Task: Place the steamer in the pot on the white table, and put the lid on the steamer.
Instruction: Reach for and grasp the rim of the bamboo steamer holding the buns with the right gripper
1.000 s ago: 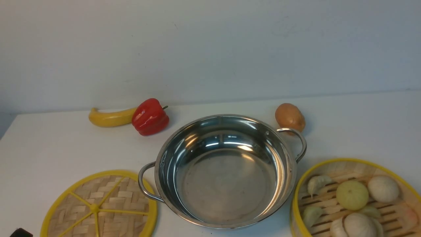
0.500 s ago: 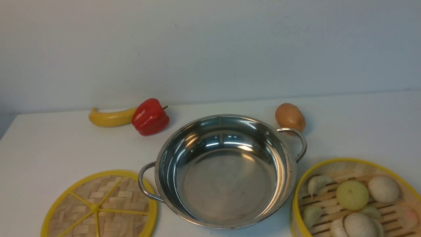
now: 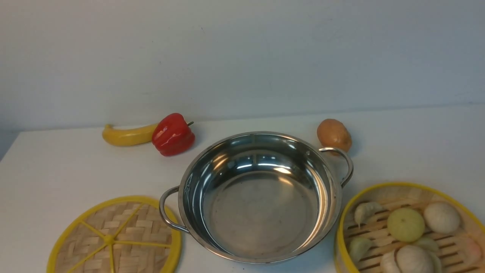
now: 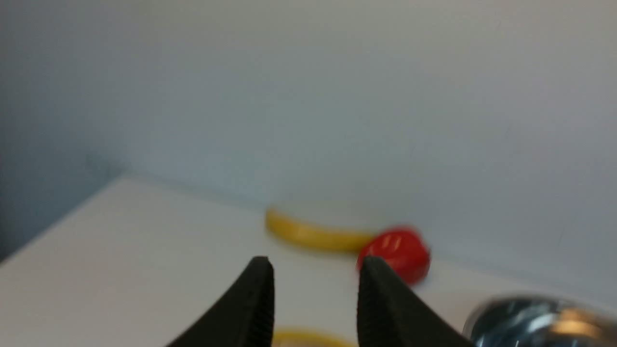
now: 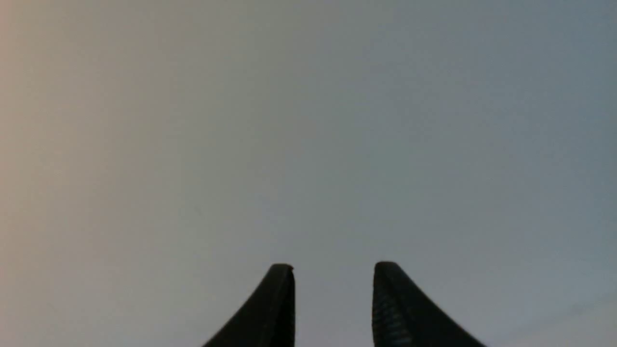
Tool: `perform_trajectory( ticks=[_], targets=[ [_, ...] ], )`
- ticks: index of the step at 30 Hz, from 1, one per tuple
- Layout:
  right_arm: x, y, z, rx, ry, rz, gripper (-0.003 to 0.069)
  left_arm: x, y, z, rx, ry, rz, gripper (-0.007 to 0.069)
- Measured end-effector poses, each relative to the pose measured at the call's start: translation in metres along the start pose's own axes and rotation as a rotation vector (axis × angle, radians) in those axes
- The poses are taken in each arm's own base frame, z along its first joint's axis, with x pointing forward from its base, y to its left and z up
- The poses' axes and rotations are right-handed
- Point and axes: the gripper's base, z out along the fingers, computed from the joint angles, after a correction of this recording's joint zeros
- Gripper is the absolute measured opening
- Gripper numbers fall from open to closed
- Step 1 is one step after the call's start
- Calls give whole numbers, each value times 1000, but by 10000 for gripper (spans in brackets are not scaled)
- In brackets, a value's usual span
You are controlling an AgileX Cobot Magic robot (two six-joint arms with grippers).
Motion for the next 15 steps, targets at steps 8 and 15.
perform_trajectory(
  ticks=[8, 15],
  targets=[
    [33, -18, 65, 327, 788, -164, 243, 5, 2, 43, -154, 729, 200, 241],
    [77, -39, 115, 378, 1181, -262, 243, 25, -2, 76, -60, 1057, 239, 241]
  ],
)
